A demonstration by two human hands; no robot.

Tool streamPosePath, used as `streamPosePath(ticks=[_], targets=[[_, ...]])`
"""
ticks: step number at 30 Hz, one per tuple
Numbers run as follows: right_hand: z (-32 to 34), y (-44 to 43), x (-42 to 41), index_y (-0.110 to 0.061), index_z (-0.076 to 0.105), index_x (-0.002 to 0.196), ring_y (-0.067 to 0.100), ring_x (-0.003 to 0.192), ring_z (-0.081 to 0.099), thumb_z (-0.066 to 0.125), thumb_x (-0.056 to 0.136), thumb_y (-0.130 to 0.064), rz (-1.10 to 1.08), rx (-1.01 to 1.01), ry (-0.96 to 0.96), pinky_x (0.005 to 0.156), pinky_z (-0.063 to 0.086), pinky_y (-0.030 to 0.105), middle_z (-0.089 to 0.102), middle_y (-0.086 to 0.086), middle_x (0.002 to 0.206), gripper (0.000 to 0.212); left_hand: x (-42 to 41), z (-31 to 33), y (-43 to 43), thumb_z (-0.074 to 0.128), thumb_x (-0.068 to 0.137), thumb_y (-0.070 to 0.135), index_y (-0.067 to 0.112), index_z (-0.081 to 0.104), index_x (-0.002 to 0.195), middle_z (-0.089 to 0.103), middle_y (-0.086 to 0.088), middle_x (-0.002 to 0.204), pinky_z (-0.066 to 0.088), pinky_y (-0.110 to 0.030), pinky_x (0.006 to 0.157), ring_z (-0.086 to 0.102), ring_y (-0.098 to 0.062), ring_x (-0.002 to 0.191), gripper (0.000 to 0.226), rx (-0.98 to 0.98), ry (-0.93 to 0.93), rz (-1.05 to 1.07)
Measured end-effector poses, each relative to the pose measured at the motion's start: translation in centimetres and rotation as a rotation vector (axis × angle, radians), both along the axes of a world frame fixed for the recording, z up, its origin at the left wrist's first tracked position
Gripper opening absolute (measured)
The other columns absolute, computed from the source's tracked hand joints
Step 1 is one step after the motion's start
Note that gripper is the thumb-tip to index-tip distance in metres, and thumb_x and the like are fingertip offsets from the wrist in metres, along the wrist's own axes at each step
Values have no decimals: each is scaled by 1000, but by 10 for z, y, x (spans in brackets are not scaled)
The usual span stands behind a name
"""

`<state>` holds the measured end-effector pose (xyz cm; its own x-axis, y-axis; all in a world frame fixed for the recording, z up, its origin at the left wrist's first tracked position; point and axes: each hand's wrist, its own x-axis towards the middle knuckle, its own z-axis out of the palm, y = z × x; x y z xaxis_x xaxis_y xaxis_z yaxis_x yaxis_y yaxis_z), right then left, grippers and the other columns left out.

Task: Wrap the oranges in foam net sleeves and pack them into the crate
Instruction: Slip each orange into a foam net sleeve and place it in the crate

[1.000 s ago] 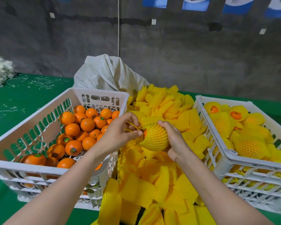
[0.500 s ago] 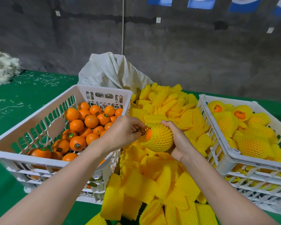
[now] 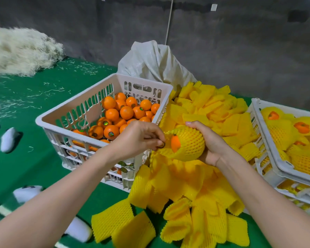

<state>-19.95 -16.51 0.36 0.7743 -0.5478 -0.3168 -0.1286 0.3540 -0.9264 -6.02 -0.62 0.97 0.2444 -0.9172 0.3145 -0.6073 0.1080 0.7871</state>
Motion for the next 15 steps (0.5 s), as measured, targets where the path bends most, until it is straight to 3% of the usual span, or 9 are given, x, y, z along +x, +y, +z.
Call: streamPosePath(ticks=[3, 7, 11, 15], targets=[[-6, 11, 5, -22, 61, 80, 24, 70, 63, 61, 81, -39, 58, 8, 35, 64, 50, 33, 68, 5, 72, 17, -1, -4, 18, 66, 84, -1, 20, 66, 78, 66, 12, 73, 50, -12, 62, 66, -2, 67, 21, 27, -19, 25], [-15, 23, 9, -22, 62, 79, 26, 57, 66, 63, 76, -44, 123, 62, 101, 54, 51, 35, 69, 8, 68, 22, -5, -16, 42, 63, 87, 4, 24, 63, 79, 65, 12, 65, 49, -16, 59, 63, -2, 61, 22, 64, 35, 65], [-24, 30, 9, -26, 62, 89, 26, 54, 65, 62, 75, -47, 153, 118, 166, 53, 51, 35, 68, 8, 69, 25, -15, -33, 59, 61, 85, 11, 11, 63, 81, 65, 2, 66, 51, -21, 61, 63, -12, 62, 5, -19, 376, 72], [-29, 34, 10, -26, 63, 91, 28, 54, 66, 62, 76, -46, 141, 144, 182, 51, 52, 36, 70, 10, 70, 25, -22, -60, 66, 60, 80, 17, 8, 63, 78, 62, 0, 70, 49, -23, 63, 58, -12, 64, 9, -77, 764, 141]])
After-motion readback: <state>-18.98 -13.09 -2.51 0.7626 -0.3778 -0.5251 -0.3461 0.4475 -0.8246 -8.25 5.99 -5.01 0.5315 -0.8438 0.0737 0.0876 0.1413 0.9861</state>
